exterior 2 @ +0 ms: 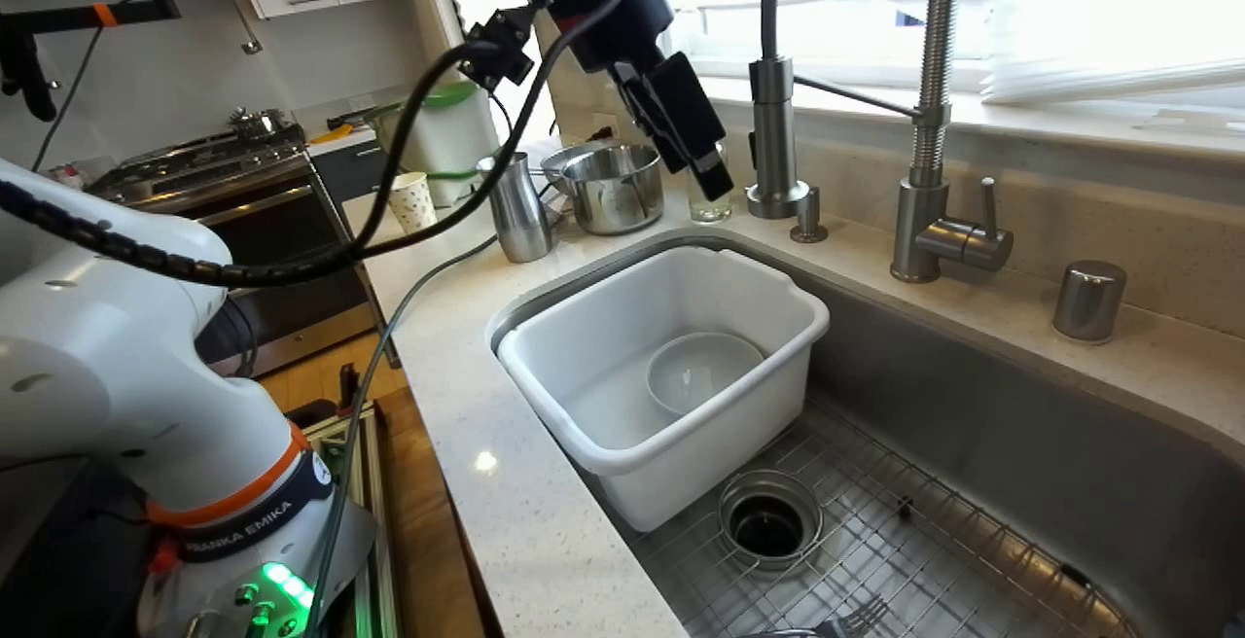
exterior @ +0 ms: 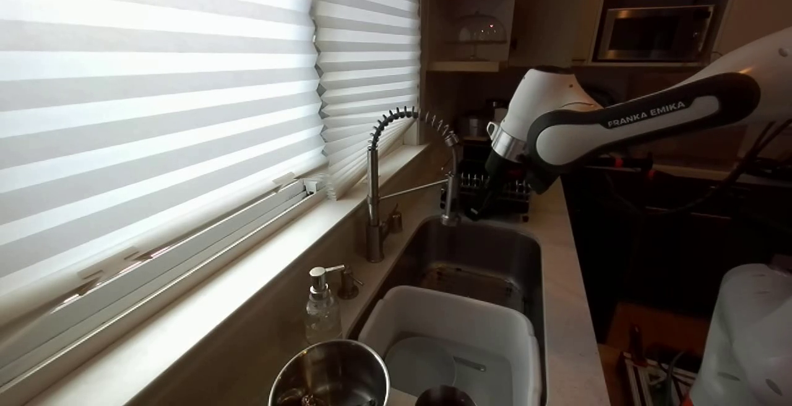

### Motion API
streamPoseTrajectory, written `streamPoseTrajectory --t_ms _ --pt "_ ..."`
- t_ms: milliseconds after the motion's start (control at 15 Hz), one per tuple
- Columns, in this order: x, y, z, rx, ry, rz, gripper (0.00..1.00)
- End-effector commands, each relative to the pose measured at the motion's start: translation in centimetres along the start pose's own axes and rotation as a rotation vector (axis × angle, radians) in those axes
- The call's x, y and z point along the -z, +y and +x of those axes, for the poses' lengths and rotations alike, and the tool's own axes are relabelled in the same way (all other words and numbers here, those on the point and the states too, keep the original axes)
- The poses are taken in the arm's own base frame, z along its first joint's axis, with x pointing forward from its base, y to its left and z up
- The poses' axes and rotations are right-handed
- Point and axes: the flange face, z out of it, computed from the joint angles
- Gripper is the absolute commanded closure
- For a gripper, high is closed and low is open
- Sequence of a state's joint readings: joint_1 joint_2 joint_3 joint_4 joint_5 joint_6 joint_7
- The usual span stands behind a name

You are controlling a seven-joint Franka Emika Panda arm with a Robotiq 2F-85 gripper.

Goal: Turn the faucet to the left then turn it on

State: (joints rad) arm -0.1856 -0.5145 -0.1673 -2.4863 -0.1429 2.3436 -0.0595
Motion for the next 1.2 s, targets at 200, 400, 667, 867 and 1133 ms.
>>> streamPoseTrajectory --t_ms 200,400,667,867,1133 --pt "-0.5 -1.0 2.2 0.153 0.09 0.014 0.0" --pt "-0.9 -1.0 3.1 0.195 0.116 0.023 0.0" --pt "-1.5 -1.4 3.9 0.235 0.124 0.047 0.0" --pt "-1.6 -2.6 4.4 0.264 0.124 0.096 0.0" --pt "-1.4 -4.4 4.7 0.302 0.131 0.152 0.0"
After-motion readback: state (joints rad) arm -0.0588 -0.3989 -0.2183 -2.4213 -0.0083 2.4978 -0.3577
